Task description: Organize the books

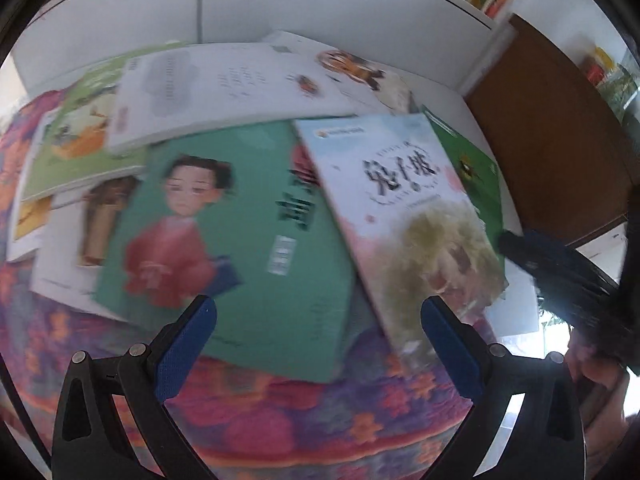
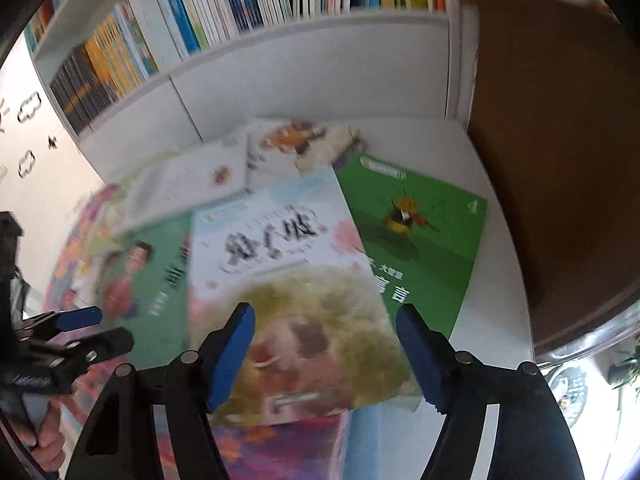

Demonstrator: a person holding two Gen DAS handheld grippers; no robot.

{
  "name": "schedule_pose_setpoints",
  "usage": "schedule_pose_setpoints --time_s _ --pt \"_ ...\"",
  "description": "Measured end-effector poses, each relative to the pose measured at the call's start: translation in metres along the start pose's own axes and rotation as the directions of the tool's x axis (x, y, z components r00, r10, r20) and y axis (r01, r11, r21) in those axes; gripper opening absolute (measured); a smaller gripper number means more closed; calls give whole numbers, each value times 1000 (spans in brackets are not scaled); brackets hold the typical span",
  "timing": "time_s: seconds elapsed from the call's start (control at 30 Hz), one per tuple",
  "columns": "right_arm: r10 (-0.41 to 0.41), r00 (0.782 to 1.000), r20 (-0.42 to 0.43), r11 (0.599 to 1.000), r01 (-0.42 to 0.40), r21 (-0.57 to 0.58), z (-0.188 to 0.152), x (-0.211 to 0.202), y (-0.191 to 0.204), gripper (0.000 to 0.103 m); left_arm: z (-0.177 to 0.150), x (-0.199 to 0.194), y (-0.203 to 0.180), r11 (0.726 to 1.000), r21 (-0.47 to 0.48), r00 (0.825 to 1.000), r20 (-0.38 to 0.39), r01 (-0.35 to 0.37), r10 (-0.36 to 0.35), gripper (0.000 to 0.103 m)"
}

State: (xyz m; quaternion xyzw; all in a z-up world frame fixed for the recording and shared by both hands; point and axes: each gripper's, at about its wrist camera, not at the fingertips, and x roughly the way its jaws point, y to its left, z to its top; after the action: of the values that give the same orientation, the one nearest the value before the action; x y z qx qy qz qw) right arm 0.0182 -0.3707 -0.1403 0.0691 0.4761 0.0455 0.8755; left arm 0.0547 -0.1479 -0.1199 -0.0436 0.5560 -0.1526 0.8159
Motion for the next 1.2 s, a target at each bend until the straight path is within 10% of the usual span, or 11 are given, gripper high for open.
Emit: schedule_pose_setpoints --time_s 0.23,0.6,1.07,1.2 --pt "-33 997 -65 999 30 -38 3 46 -9 71 2 29 -20 995 -3 992 -73 102 -101 100" --pt "175 973 -153 984 -171 38 -5 43 7 76 9 40 -23 974 115 977 -110 194 -181 101" --pt "332 917 -219 939 -301 166 -72 15 75 74 -38 -2 28 964 224 966 -243 145 -89 102" --pt "284 946 -157 943 -246 222 -76 -4 68 73 -33 -16 49 968 228 979 -197 106 -61 101"
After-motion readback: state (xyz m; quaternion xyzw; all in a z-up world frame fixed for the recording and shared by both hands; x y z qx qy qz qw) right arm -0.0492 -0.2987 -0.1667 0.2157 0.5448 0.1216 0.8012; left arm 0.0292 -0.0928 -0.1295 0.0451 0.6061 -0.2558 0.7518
